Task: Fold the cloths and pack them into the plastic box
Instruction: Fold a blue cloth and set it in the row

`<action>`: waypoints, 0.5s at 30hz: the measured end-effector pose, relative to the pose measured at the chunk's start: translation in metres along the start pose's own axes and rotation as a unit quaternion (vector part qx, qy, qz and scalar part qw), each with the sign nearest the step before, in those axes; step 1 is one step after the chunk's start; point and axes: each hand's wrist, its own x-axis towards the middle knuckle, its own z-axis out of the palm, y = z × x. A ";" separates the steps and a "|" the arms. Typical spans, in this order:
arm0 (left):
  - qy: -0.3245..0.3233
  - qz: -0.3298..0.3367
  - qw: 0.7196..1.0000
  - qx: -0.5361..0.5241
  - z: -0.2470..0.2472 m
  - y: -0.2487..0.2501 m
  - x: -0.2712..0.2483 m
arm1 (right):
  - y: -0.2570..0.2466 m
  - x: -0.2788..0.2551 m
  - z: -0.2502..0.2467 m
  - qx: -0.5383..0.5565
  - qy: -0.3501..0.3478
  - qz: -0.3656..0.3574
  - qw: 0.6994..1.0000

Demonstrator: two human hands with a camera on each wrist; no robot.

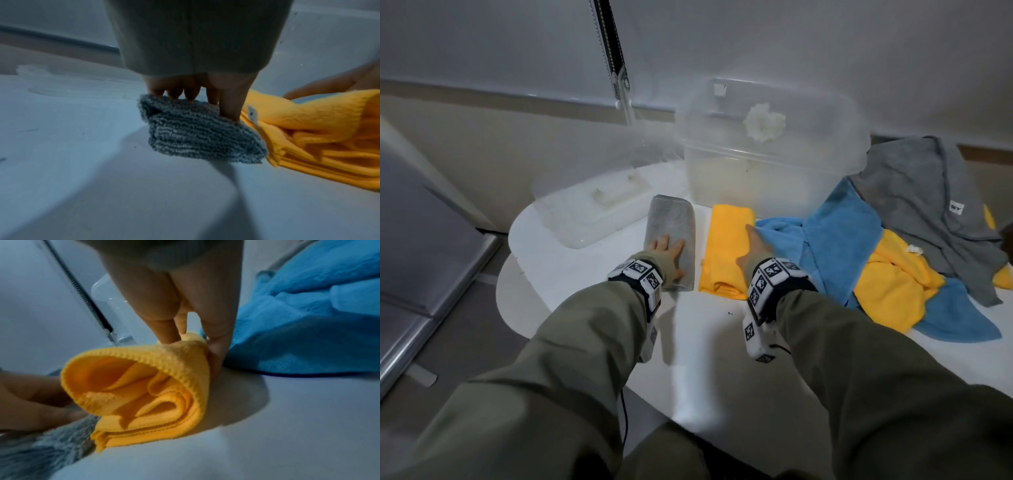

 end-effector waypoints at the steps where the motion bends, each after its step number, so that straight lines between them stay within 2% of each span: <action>1: -0.001 0.003 1.000 -0.004 0.000 0.000 0.000 | -0.003 0.000 0.003 -0.001 -0.003 -0.005 1.000; 4: -0.005 0.007 1.000 -0.015 -0.002 -0.002 0.003 | -0.016 0.008 0.009 -0.031 -0.011 -0.035 0.999; 12: -0.007 0.004 1.000 -0.007 -0.008 -0.006 0.006 | -0.020 0.020 0.010 -0.066 -0.039 -0.051 0.996; 15: 0.030 0.006 0.999 -0.023 -0.025 0.011 0.005 | -0.019 0.012 0.003 -0.097 -0.034 -0.045 0.994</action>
